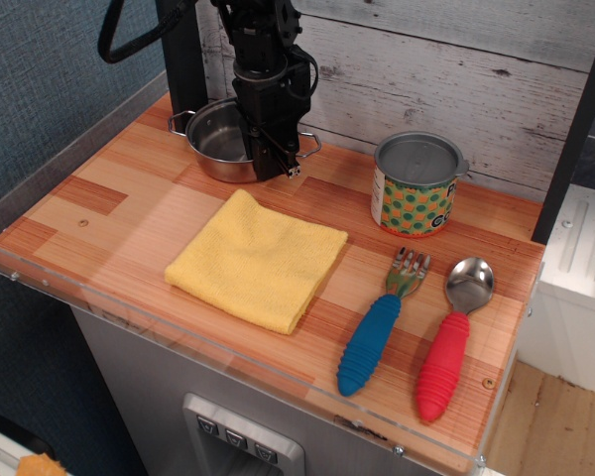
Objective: Put the pan on the towel
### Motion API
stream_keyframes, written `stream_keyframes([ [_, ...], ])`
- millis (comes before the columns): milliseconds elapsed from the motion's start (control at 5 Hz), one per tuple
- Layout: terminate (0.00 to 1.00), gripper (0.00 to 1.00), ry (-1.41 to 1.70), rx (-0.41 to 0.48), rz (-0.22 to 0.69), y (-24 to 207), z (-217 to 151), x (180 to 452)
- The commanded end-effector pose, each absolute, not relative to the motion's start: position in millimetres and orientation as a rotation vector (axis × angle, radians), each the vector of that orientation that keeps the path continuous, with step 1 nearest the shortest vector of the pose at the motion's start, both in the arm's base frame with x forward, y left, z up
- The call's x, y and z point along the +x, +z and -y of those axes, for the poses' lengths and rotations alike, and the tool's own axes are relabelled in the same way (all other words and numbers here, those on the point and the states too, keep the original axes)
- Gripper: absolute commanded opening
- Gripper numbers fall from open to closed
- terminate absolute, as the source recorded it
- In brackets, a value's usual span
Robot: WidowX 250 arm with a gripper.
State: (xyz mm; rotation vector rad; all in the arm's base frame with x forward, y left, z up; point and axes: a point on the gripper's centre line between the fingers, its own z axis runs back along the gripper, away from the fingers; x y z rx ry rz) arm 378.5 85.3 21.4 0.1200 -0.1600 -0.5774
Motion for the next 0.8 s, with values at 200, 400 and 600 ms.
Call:
stream_keyframes([
  [200,0.0,0.0,-0.56,0.228,0.284,84.6,-92.3,368.8],
  [400,0.0,0.0,-0.557,0.255,0.295,94.8,-86.2,358.7],
  [600,0.0,0.0,-0.563,0.251,0.29,97.7,-71.2,342.8],
])
